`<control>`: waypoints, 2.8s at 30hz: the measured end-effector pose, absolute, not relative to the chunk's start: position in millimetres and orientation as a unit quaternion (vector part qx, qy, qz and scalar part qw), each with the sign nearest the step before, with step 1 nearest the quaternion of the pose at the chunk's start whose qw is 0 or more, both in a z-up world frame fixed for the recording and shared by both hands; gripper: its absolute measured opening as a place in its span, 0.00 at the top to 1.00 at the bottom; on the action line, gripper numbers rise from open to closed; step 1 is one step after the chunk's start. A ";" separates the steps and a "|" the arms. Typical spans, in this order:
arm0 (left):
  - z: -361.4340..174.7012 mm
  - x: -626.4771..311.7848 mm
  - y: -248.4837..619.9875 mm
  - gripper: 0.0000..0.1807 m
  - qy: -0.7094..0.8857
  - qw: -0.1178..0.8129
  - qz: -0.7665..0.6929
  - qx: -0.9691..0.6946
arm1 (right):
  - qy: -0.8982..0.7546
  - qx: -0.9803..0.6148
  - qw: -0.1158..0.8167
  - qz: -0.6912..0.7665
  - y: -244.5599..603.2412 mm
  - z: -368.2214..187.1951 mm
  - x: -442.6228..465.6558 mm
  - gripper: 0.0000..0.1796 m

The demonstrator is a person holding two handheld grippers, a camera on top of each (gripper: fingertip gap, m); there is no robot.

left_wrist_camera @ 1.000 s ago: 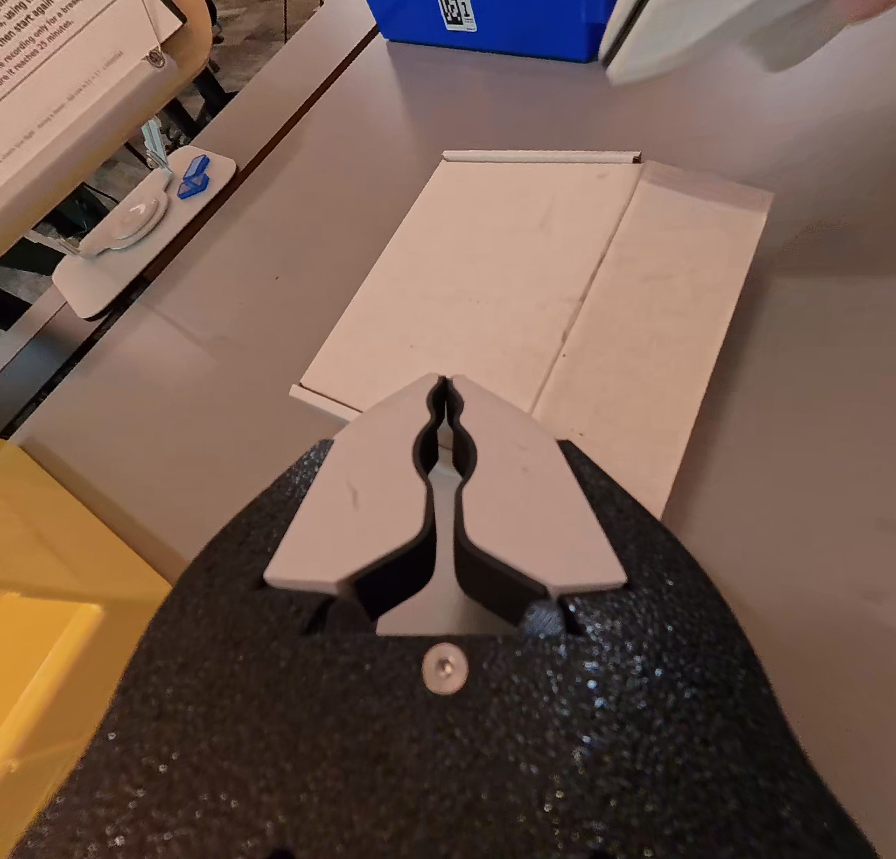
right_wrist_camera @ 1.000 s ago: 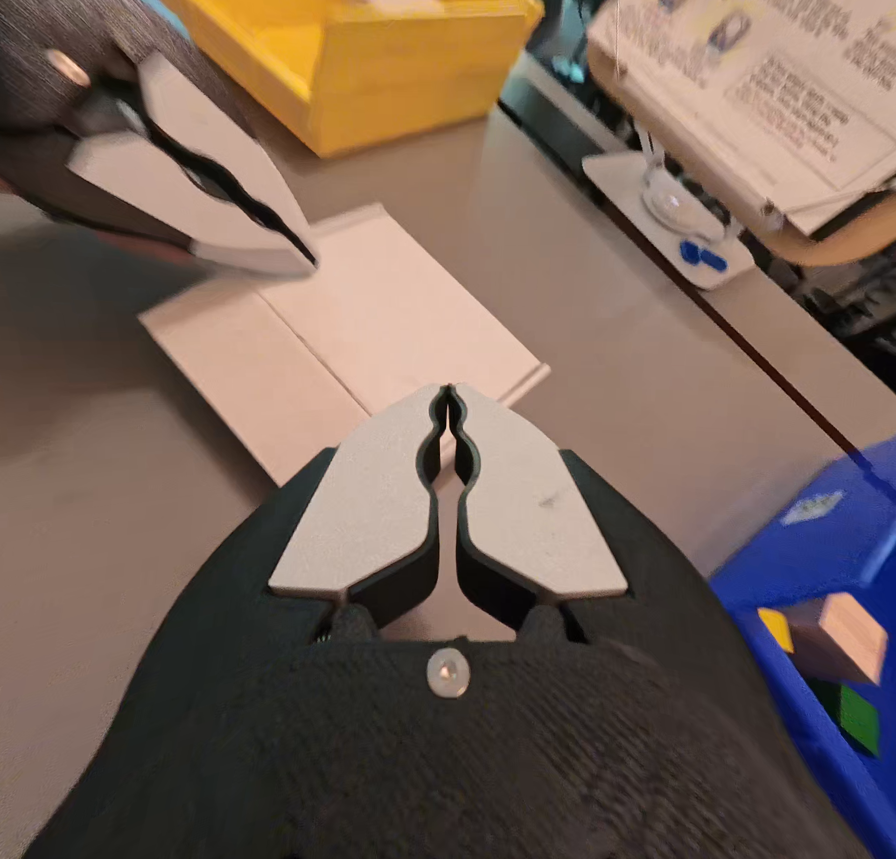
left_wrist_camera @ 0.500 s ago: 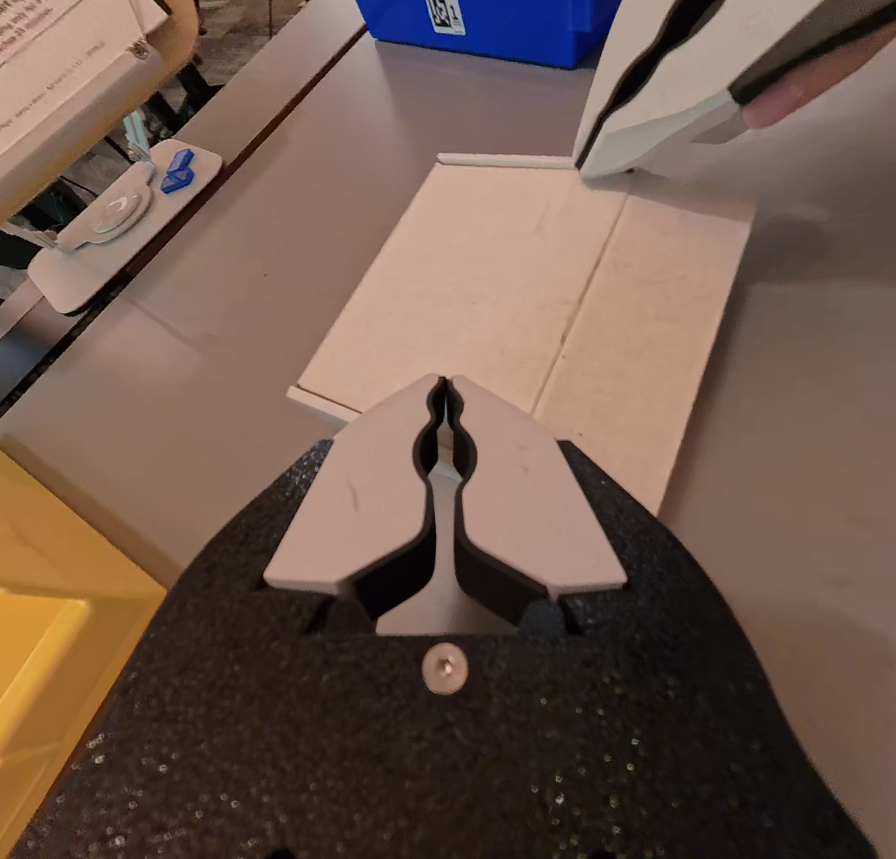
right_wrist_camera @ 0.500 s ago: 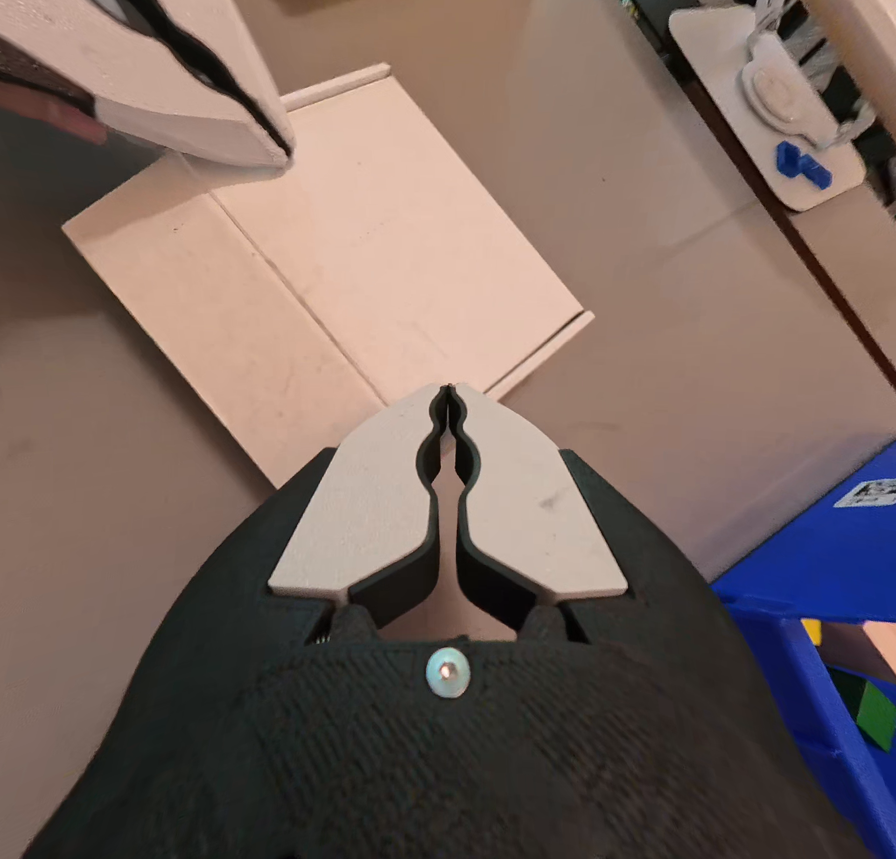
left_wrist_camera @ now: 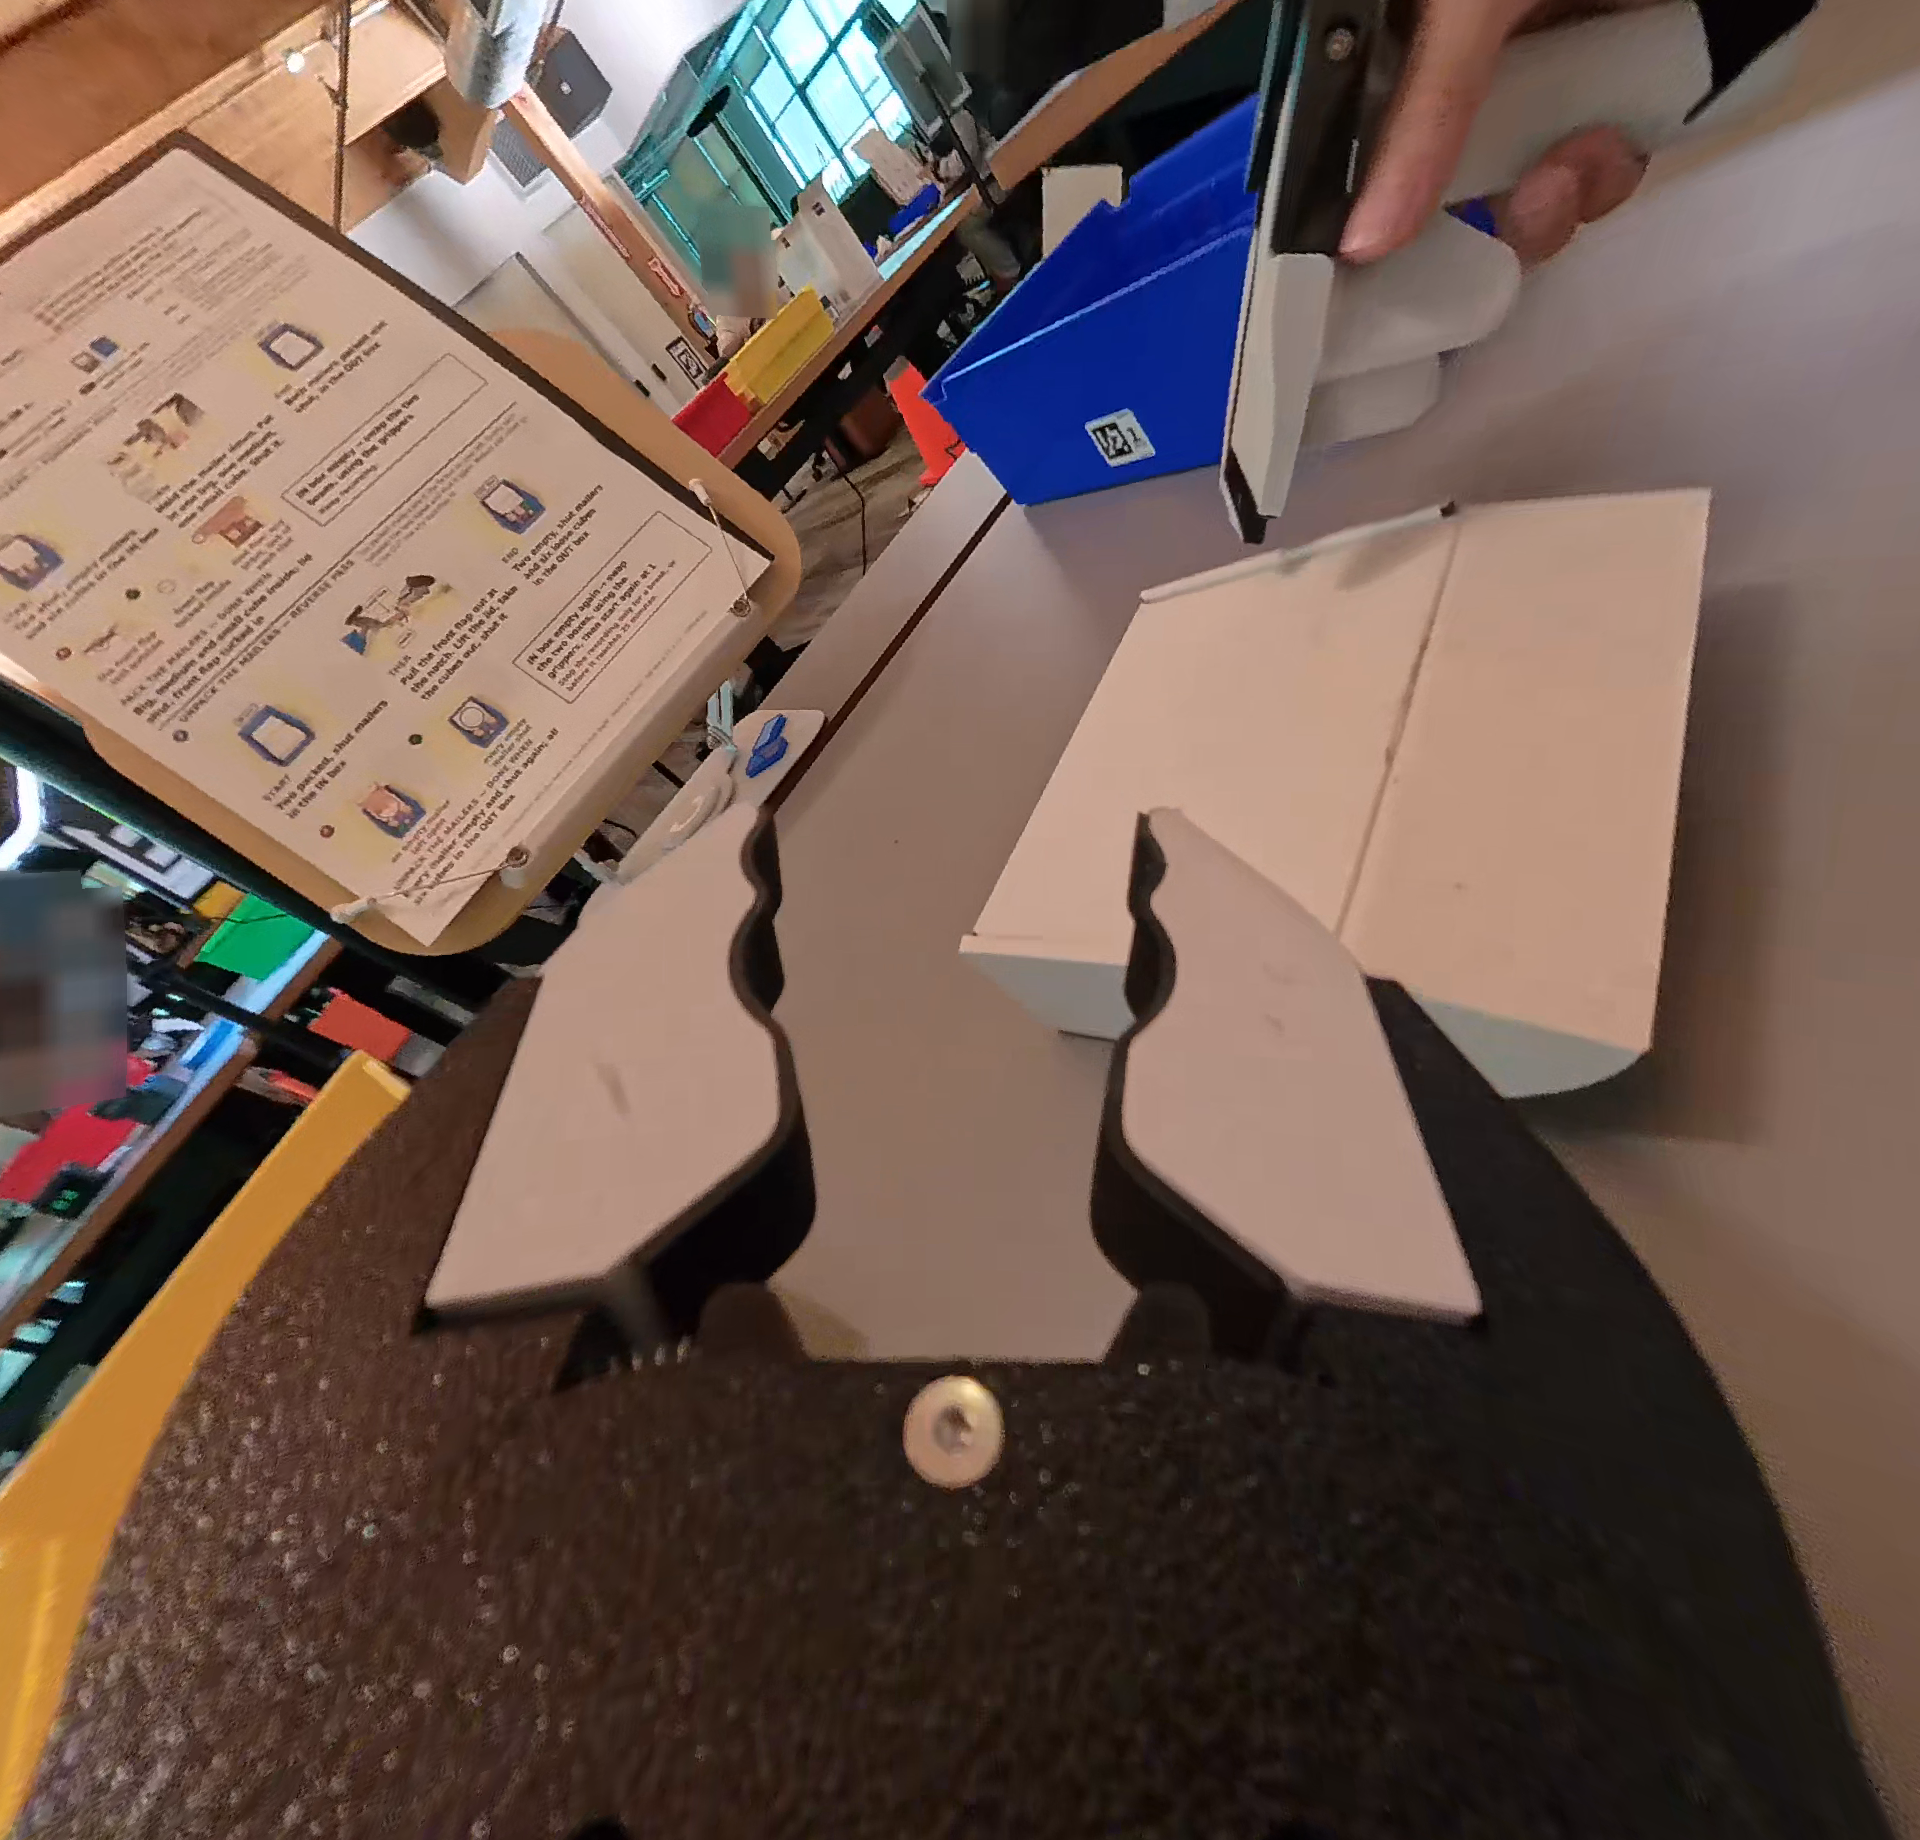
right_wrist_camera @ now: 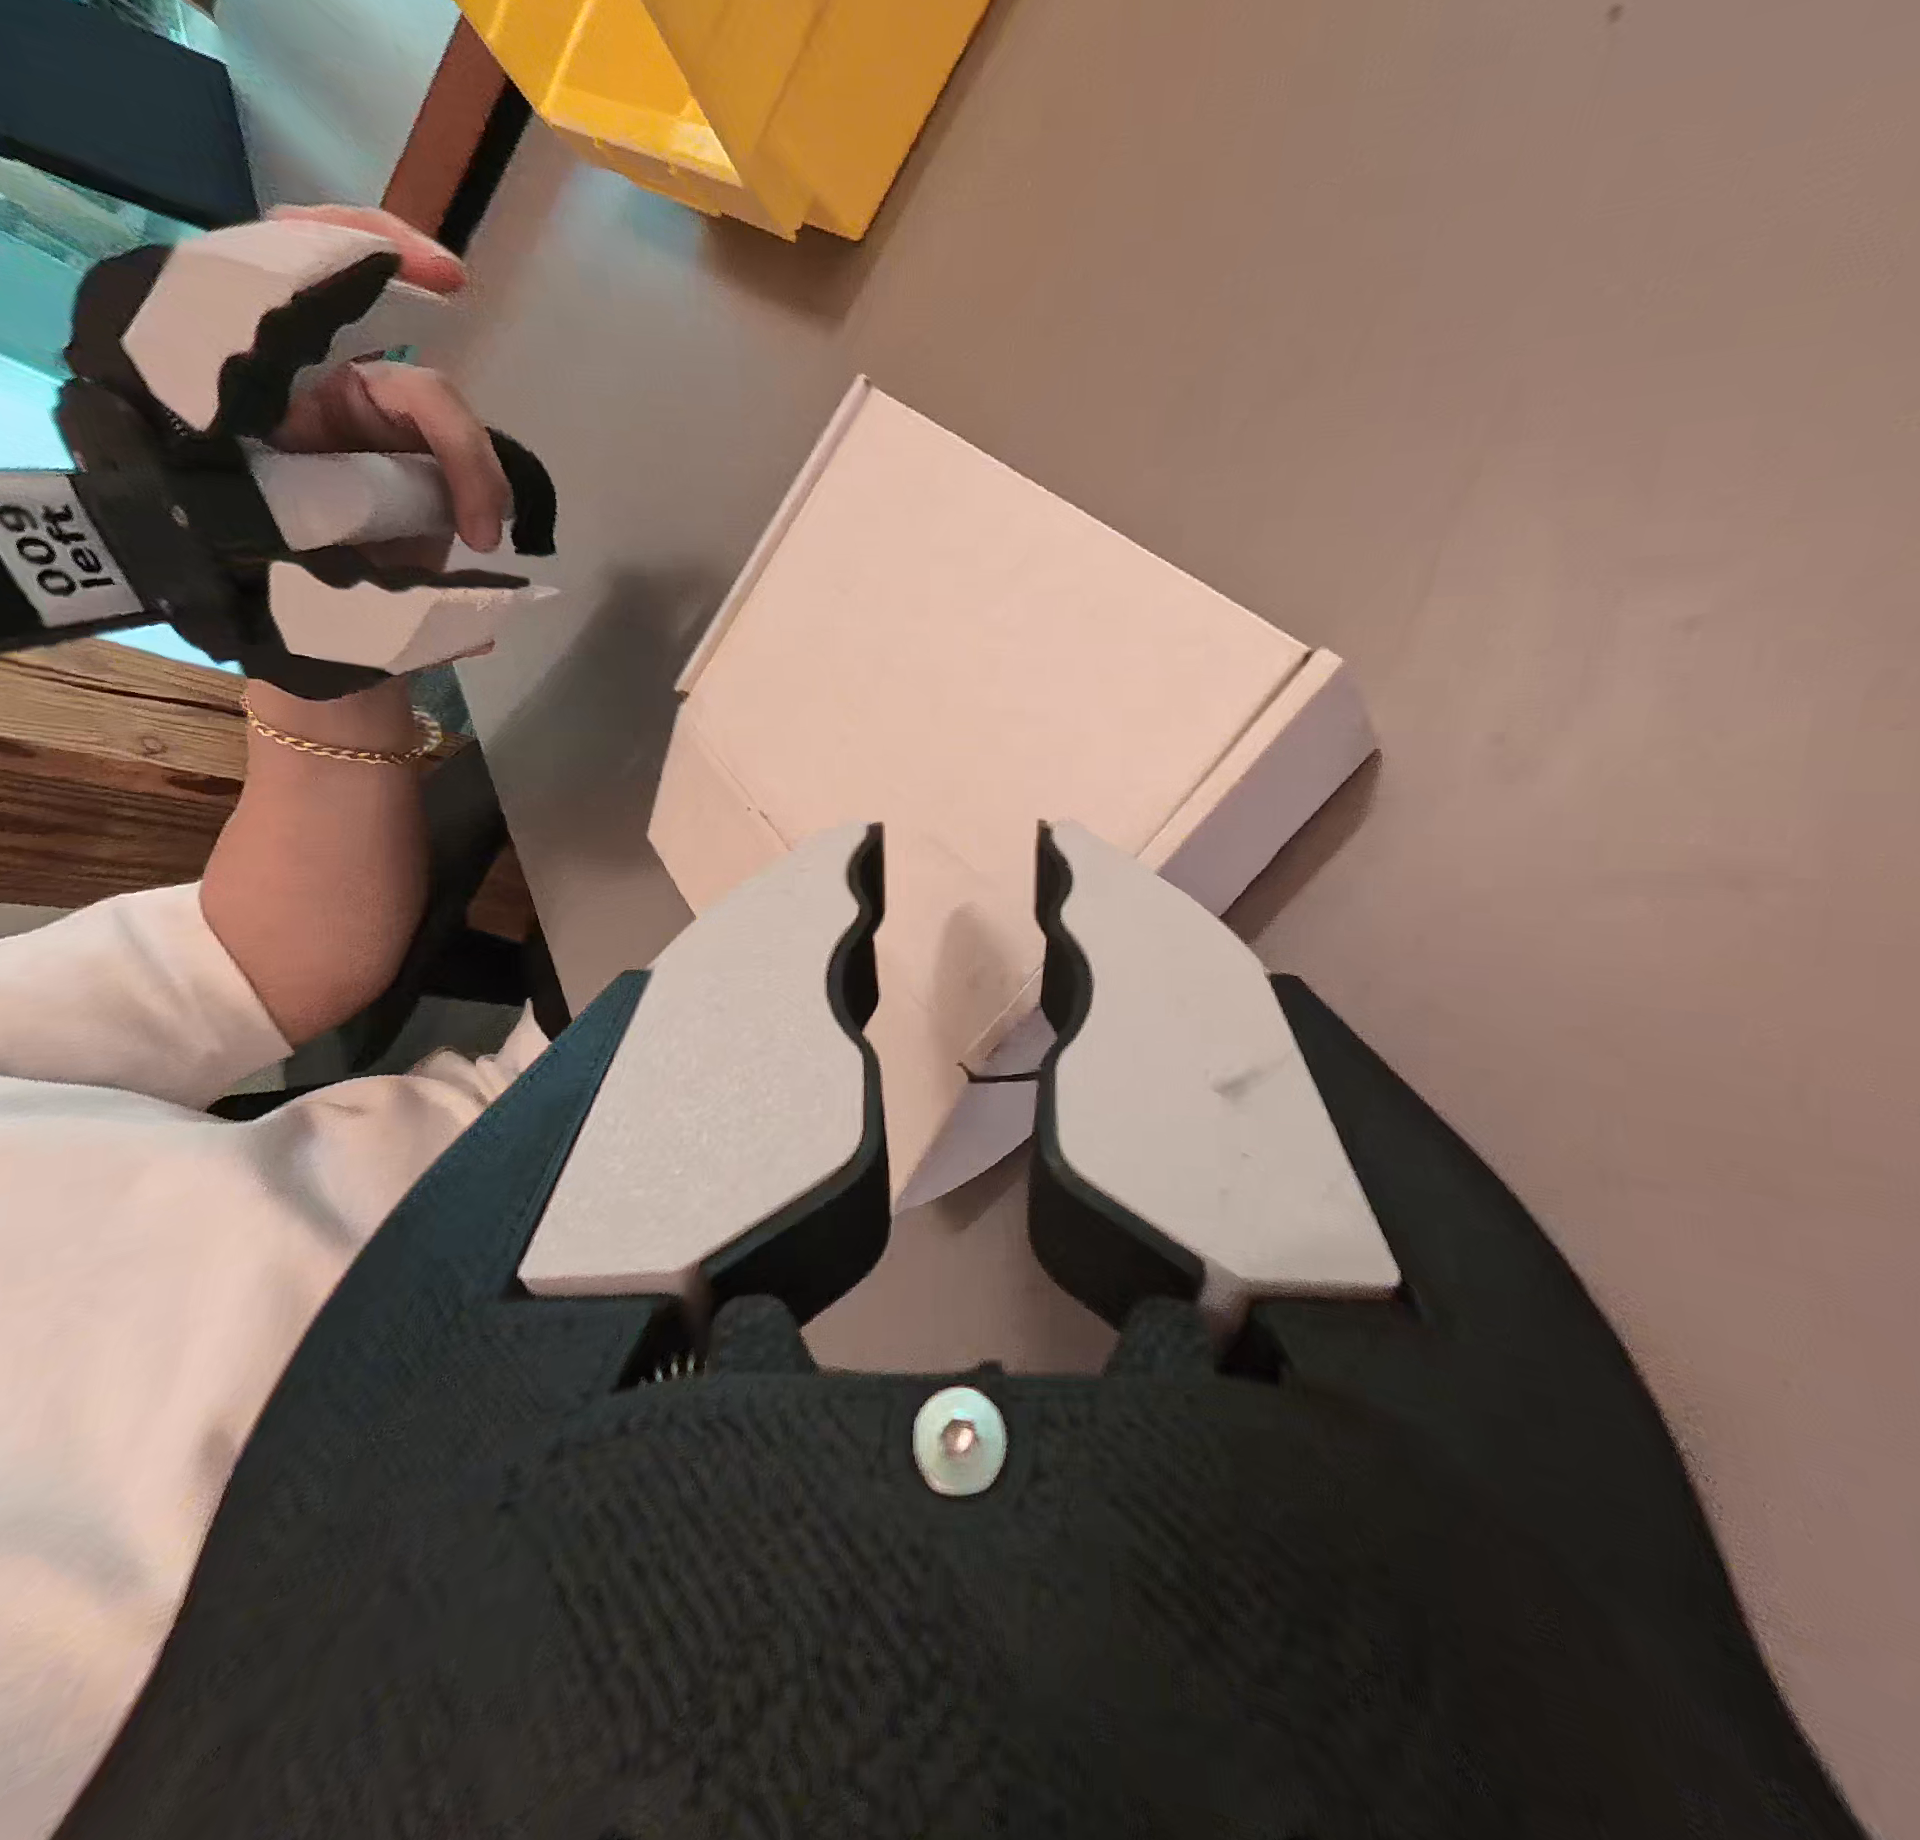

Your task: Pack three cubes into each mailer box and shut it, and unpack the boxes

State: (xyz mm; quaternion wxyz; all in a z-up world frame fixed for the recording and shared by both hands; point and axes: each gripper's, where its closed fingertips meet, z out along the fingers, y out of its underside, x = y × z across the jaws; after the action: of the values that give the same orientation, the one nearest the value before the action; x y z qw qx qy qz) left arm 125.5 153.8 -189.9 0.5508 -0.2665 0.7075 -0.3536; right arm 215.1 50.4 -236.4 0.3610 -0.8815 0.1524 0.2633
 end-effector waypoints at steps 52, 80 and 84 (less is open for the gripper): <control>-259.7 170.7 112.5 0.63 0.335 -0.225 -0.587 -0.702 | 0.147 -0.833 0.436 0.308 31.7 -256.7 226.8 1.00; -200.3 145.5 101.6 0.63 0.237 -0.332 -0.660 -0.631 | -0.419 -0.583 0.306 -0.625 31.8 -185.9 188.4 0.56; -194.8 141.9 98.3 0.63 0.264 -0.321 -0.667 -0.618 | -0.413 -0.572 0.305 -0.639 30.6 -187.7 190.4 0.64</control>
State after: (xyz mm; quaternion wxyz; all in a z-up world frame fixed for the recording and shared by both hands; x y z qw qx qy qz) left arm 141.9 98.3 -194.8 -0.3206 -0.6178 0.2644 -0.6675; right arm 190.4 30.6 -187.7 0.3051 -0.5721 -0.4133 -0.6394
